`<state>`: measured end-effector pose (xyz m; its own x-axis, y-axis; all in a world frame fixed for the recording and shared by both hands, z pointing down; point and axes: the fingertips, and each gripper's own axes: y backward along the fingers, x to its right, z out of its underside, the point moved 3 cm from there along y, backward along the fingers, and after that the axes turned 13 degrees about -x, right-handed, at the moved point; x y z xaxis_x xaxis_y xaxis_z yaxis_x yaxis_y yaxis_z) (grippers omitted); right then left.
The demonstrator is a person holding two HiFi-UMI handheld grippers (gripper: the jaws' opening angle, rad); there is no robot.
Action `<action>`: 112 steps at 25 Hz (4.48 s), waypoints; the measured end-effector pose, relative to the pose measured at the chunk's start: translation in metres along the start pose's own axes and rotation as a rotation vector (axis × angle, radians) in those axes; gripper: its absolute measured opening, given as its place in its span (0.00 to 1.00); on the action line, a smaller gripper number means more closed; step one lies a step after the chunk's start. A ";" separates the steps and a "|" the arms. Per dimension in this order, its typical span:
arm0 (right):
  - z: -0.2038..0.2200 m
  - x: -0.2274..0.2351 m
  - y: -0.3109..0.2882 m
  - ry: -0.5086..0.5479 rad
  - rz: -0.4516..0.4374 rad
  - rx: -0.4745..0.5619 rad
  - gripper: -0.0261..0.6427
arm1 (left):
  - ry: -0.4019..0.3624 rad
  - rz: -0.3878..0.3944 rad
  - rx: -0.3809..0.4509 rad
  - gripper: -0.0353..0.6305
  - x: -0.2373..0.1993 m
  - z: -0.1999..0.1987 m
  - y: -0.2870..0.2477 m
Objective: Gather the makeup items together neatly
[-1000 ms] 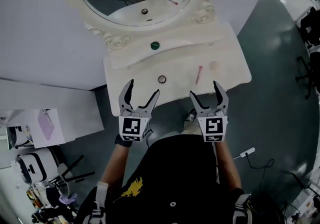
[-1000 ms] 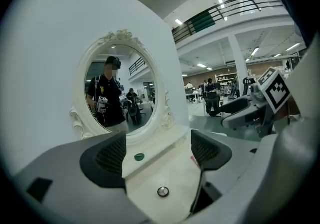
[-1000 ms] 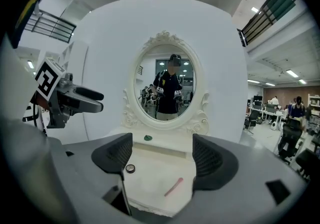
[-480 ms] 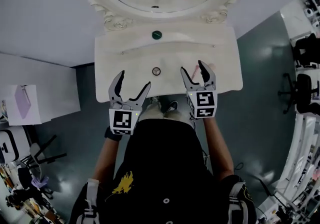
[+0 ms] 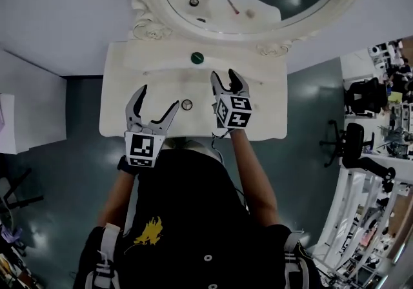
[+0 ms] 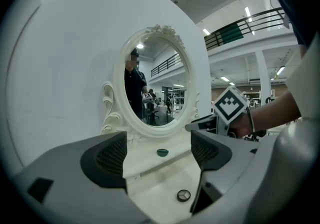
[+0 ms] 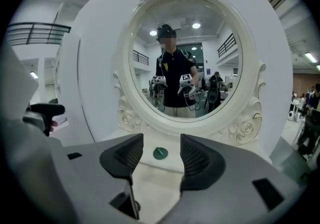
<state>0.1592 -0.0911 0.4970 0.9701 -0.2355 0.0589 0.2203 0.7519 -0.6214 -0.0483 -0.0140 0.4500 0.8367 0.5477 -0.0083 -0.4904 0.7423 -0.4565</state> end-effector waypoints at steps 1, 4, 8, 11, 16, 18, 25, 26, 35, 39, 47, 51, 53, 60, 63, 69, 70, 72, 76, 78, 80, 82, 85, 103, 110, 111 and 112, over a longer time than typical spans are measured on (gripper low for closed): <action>0.002 0.000 -0.015 0.017 0.012 -0.021 0.41 | 0.011 0.000 0.006 0.66 -0.005 0.000 -0.004; 0.011 -0.001 -0.050 0.072 0.028 -0.071 0.38 | 0.036 0.008 0.020 0.65 -0.014 0.002 -0.011; 0.018 -0.005 -0.089 0.133 0.029 -0.133 0.33 | 0.036 0.010 0.035 0.63 -0.025 0.007 -0.020; 0.025 -0.006 -0.118 0.167 0.027 -0.197 0.31 | 0.060 0.001 0.041 0.59 -0.031 0.008 -0.021; 0.038 -0.007 -0.150 0.194 0.011 -0.279 0.31 | 0.076 0.000 0.033 0.55 -0.032 0.009 -0.011; 0.040 -0.005 -0.163 0.184 0.018 -0.301 0.31 | 0.082 0.000 0.025 0.55 -0.037 0.010 -0.011; 0.052 -0.003 -0.182 0.128 0.006 -0.355 0.31 | 0.098 0.033 -0.003 0.52 -0.038 0.014 -0.018; 0.052 -0.003 -0.183 0.132 0.003 -0.357 0.30 | 0.096 0.038 -0.003 0.52 -0.037 0.014 -0.020; 0.053 -0.010 -0.185 0.146 0.022 -0.373 0.14 | 0.083 0.064 -0.003 0.51 -0.037 0.018 -0.019; 0.056 -0.004 -0.182 0.127 0.058 -0.390 0.07 | 0.090 0.075 -0.009 0.50 -0.037 0.021 -0.016; 0.056 -0.003 -0.182 0.126 0.078 -0.386 0.07 | 0.064 0.088 -0.020 0.50 -0.033 0.021 -0.016; 0.056 -0.003 -0.183 0.128 0.077 -0.386 0.07 | 0.052 0.095 -0.030 0.49 -0.032 0.022 -0.018; 0.057 -0.002 -0.182 0.133 0.081 -0.384 0.07 | 0.052 0.100 -0.030 0.49 -0.029 0.021 -0.017; 0.056 -0.005 -0.186 0.136 0.102 -0.411 0.06 | 0.066 0.118 0.002 0.48 -0.025 0.012 -0.021; 0.054 -0.003 -0.183 0.122 0.105 -0.401 0.06 | 0.049 0.127 0.023 0.48 -0.023 0.002 -0.023; 0.032 -0.005 -0.173 0.133 0.099 -0.352 0.06 | 0.056 0.149 0.033 0.47 -0.017 0.001 -0.025; 0.029 -0.004 -0.171 0.133 0.103 -0.342 0.06 | 0.054 0.153 0.031 0.47 -0.016 0.002 -0.026; 0.024 0.002 -0.166 0.124 0.114 -0.326 0.06 | 0.052 0.160 0.026 0.47 -0.013 0.003 -0.026; 0.018 0.016 -0.156 0.078 0.131 -0.302 0.06 | 0.052 0.159 0.044 0.46 -0.010 0.003 -0.026; 0.016 0.024 -0.152 0.059 0.140 -0.299 0.06 | 0.046 0.163 0.053 0.45 -0.008 0.001 -0.027; 0.014 0.032 -0.147 0.050 0.154 -0.292 0.06 | 0.038 0.172 0.051 0.45 -0.006 0.000 -0.029; 0.011 0.041 -0.145 0.045 0.173 -0.288 0.06 | 0.033 0.165 0.072 0.45 -0.007 -0.002 -0.029; 0.016 0.058 -0.141 0.039 0.205 -0.303 0.06 | 0.022 0.146 0.100 0.43 -0.007 -0.007 -0.024; 0.043 0.080 -0.153 0.133 0.220 -0.370 0.09 | 0.031 0.113 0.072 0.43 -0.023 0.000 -0.019; 0.049 0.079 -0.156 0.150 0.180 -0.384 0.19 | 0.022 0.119 0.066 0.43 -0.021 0.000 -0.020; 0.049 0.079 -0.155 0.152 0.175 -0.385 0.22 | 0.020 0.118 0.074 0.43 -0.022 0.000 -0.021; 0.049 0.079 -0.154 0.152 0.172 -0.385 0.23 | 0.018 0.117 0.081 0.43 -0.022 -0.001 -0.021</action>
<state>0.2066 -0.1951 0.6360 0.9568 -0.2370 -0.1684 -0.0246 0.5111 -0.8592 -0.0561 -0.0413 0.4591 0.7765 0.6258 -0.0737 -0.6024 0.7028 -0.3784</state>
